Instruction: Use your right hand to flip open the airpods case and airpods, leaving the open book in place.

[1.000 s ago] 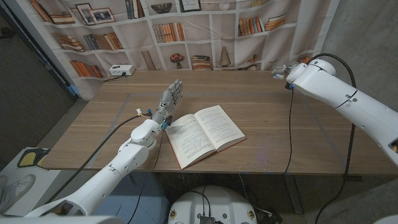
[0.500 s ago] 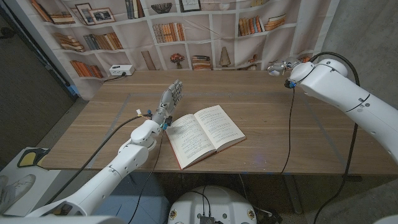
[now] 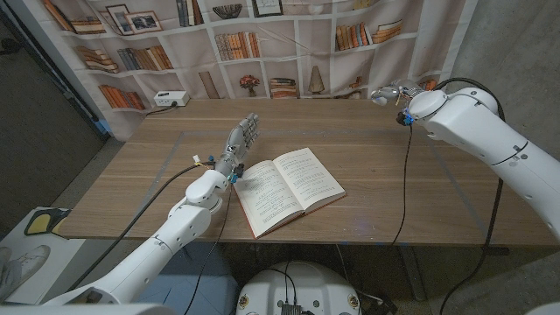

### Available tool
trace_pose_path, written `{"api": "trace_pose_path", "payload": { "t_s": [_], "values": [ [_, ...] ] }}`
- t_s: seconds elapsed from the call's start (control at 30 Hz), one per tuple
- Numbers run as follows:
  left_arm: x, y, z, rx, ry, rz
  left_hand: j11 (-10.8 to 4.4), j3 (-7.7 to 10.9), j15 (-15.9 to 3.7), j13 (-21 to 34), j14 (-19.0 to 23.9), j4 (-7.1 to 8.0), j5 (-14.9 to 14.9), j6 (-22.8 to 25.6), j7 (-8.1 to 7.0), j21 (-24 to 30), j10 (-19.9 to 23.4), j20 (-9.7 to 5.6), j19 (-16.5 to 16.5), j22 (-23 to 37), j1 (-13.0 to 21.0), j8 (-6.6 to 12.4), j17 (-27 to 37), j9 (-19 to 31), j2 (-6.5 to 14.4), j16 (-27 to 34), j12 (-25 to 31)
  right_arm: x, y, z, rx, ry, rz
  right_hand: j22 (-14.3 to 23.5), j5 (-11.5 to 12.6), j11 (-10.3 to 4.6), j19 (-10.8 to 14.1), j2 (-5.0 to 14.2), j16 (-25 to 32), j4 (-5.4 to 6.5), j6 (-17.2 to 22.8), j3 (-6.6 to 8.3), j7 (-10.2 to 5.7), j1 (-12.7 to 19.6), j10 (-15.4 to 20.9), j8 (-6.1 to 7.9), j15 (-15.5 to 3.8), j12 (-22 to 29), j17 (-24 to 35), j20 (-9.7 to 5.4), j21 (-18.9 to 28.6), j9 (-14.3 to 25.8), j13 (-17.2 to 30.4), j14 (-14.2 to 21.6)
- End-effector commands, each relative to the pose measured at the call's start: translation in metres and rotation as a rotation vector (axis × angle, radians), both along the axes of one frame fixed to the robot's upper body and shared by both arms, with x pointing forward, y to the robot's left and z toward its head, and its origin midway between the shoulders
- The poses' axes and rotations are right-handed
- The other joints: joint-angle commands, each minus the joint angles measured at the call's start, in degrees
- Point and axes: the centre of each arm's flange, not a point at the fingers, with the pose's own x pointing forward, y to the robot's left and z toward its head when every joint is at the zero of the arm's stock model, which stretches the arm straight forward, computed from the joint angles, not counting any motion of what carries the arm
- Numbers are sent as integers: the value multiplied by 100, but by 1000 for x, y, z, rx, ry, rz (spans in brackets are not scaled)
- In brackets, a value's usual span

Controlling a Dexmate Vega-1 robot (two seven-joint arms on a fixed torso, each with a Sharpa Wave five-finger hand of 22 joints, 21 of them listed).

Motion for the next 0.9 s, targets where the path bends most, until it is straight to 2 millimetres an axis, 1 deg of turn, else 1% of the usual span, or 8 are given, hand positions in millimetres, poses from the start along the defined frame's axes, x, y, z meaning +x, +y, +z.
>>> {"api": "trace_pose_path", "payload": {
  "t_s": [0.03, 0.1, 0.17, 0.37, 0.57, 0.73, 0.8, 0.9],
  "values": [
    [-15, -11, 9, -18, -47, -1, 11, 62, -22, 18, 54, -17, 28, 57, 10, 35, 81, -5, 88, 12, 62, 54, 13, 5, 45, 49, 31, -2, 8, -4, 54, -23, 49, 10, 34, -317, 25, -24, 1, -7, 33, -25, -7, 73, 404, 18, -28, 39, 9, -9, 7, 13, 13, 46],
    [-16, -13, 10, -15, -55, -3, 1, 69, -26, 18, 37, -29, 28, 45, -4, 26, 36, 8, 76, 12, 87, 42, 12, 6, 39, 36, 8, -4, 8, -3, 59, -30, 52, 10, 38, -315, 28, -26, -1, -7, 34, -26, -4, 77, 399, 16, -33, 37, 9, -9, 7, 13, 12, 47],
    [-19, -16, 12, -17, -61, 0, 21, 61, 23, 18, -18, -47, 20, 16, -12, 2, -41, 67, 24, 13, 114, 18, 11, 8, -6, 8, -30, -5, 8, -3, 68, -35, 60, 11, 43, -309, 30, -28, -5, -8, 37, -28, -4, 81, 400, 14, -37, 39, 9, -8, 7, 12, 12, 45],
    [-19, -20, 10, 2, -56, 29, 26, 51, 65, 19, -100, -55, 15, 1, 9, -25, -107, 93, -49, 16, 138, 3, 13, 10, -43, -19, -63, -7, 6, -6, 113, -44, 86, 11, 59, -334, 38, -33, -11, -5, 85, -35, -2, 93, 395, 22, -55, 42, 9, -7, 6, 10, 13, 51],
    [-21, -27, 12, 18, -83, 67, 20, 49, 75, 19, -110, -56, 13, 44, 2, -24, -131, 114, -55, 17, 160, 14, 13, 12, -54, -16, -75, -7, 5, -12, 161, -41, 114, 11, 71, -309, 42, -38, -10, -3, 81, -43, 13, 99, 411, 11, -50, 52, 9, -6, 5, 8, 13, 69],
    [-26, -32, 16, 22, -99, 74, -21, 44, 27, 21, -107, -47, 10, 80, -39, -20, -113, 91, -54, 19, 169, 22, 14, 14, -57, -11, -70, -8, 4, -14, 194, -41, 142, 11, 83, -311, 45, -40, -11, -2, 88, -47, 8, 109, 428, 6, -44, 62, 10, -5, 3, 7, 14, 81],
    [-29, -36, 19, 23, -109, 76, -6, 22, 22, 22, -123, -47, -1, 127, -96, -26, -156, 81, -76, 20, 165, 33, 16, 16, -97, -12, -88, -10, 5, -12, 180, -52, 132, 11, 88, -299, 47, -41, -13, -2, 88, -49, 9, 113, 419, 2, -44, 60, 10, -5, 3, 6, 14, 83],
    [-34, -40, 22, 15, -121, 91, 13, -18, 70, 24, -222, -44, -12, 157, -138, -38, -308, 102, -134, 21, 163, 27, 20, 19, -162, -33, -145, -11, 6, -11, 188, -53, 141, 11, 96, -309, 49, -43, -16, -2, 98, -53, 12, 120, 414, 1, -44, 60, 10, -5, 2, 5, 15, 85]
  ]
}}
